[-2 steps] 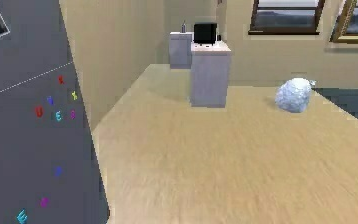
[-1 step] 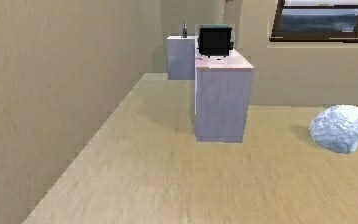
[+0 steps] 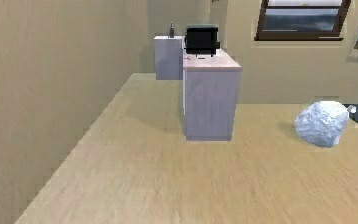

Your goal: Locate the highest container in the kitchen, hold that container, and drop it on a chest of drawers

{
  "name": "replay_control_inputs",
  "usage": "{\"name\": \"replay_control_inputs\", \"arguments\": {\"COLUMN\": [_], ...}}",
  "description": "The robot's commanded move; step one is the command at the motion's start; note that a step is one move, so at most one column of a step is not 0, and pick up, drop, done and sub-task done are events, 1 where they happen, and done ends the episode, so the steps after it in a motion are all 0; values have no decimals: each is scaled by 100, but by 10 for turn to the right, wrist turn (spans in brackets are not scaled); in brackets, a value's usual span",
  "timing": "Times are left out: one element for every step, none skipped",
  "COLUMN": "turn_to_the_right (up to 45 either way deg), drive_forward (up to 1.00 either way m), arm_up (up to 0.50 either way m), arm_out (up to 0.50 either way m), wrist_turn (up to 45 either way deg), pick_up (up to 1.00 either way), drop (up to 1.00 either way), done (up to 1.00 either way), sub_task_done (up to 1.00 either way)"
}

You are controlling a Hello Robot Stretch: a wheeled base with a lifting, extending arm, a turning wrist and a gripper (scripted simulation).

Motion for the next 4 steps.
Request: {"name": "replay_control_inputs", "arguments": {"turn_to_the_right": [0, -120, 0, 0], "drive_forward": [20, 0, 100, 65], "arm_up": [0, 0, 0, 0], "arm_out": [0, 0, 0, 0], "wrist_turn": [0, 0, 0, 0], "pick_up": [0, 0, 0, 0], "drop": [0, 0, 0, 0], "done": [0, 0, 0, 0], "sub_task_done": [0, 0, 0, 0]}}
